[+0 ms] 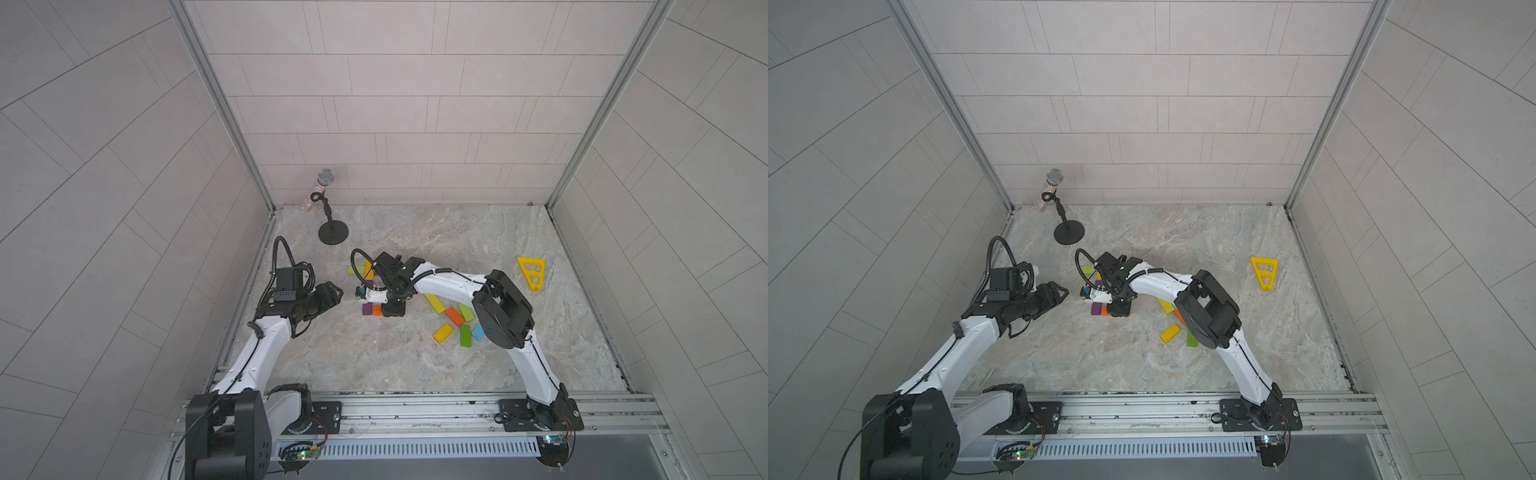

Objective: Assemble the letter t with building blocks
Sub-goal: Assemble the building block at the center of the board.

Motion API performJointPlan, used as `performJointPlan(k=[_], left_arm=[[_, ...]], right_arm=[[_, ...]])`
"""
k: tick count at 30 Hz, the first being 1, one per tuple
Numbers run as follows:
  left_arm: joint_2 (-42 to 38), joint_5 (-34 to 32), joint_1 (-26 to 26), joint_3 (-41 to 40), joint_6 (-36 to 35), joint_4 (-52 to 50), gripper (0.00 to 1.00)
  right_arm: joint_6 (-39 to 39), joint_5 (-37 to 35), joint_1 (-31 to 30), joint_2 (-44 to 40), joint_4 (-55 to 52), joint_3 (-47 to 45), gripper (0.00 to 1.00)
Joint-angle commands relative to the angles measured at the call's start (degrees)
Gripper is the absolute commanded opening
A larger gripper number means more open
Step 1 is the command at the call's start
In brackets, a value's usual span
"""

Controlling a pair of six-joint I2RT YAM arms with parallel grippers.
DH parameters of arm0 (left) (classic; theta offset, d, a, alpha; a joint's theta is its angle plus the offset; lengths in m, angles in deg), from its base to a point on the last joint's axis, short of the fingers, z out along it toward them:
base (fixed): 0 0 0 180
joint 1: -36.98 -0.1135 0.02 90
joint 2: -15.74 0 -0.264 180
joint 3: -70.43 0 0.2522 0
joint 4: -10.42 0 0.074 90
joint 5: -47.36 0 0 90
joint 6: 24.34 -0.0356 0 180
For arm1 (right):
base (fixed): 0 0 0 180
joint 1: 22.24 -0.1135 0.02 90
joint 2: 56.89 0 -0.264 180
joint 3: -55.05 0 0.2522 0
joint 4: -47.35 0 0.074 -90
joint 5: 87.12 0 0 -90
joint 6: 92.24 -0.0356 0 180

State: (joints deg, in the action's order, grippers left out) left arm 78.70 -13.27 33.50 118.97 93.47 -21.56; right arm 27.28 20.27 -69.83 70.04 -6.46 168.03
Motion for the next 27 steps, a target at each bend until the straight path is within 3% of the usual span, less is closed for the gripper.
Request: performJointPlan(k=[1,27], left_arm=[[0.21,0.25,-0.38,-0.51,0.05,1.16,0.69],[0.43,0.42,-0.61,-0.86,0.44,1.74,0.69]], right_arm=[[0.19,0.55,0.04,1.03,0.55,1.58,0.21],[1.62,0.81,-0.04,1.3,-0.89,0.75,0.24]])
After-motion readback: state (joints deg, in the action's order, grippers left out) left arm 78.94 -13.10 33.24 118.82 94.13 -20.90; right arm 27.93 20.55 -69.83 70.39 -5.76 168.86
